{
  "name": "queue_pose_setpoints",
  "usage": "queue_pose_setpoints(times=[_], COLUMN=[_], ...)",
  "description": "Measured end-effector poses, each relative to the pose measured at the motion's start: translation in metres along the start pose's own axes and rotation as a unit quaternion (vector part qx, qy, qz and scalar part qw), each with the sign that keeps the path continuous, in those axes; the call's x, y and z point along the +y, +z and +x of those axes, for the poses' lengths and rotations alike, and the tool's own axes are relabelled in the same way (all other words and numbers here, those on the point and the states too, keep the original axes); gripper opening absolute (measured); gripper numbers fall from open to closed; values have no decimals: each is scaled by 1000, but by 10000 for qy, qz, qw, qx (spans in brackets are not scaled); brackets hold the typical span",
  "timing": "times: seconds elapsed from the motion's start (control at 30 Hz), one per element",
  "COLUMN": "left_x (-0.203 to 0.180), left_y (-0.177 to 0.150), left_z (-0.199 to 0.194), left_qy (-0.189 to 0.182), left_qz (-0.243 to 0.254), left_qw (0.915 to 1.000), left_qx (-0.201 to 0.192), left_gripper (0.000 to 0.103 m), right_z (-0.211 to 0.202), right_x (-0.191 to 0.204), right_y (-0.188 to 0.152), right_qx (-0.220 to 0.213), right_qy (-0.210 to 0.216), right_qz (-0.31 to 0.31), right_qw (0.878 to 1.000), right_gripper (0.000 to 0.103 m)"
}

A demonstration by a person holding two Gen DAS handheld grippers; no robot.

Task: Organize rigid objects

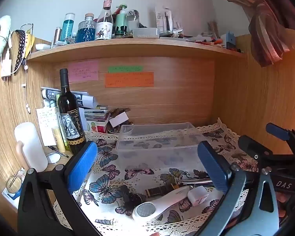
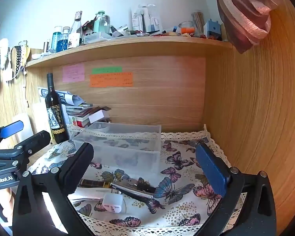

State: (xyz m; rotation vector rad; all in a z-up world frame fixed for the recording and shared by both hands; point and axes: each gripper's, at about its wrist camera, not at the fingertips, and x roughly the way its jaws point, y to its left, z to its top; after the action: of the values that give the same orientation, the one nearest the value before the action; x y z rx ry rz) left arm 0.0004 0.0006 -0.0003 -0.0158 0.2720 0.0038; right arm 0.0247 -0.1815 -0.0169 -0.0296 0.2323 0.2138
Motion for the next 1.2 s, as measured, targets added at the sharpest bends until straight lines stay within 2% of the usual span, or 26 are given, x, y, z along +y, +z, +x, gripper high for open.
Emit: queue_pose_setpoints(times=[1.2], left_x=[-6], left_y=[10], left_z=[-8], left_qy=[-10], left_qz=[100], left_qw=[9997], left_qx=[-228], left_gripper=[103], right_z=[-6], right_x=[-2], right_y=[3], right_qx=[-67], right_qy=[3], right_qz=[69], right_qw=[10000], right_gripper=[103])
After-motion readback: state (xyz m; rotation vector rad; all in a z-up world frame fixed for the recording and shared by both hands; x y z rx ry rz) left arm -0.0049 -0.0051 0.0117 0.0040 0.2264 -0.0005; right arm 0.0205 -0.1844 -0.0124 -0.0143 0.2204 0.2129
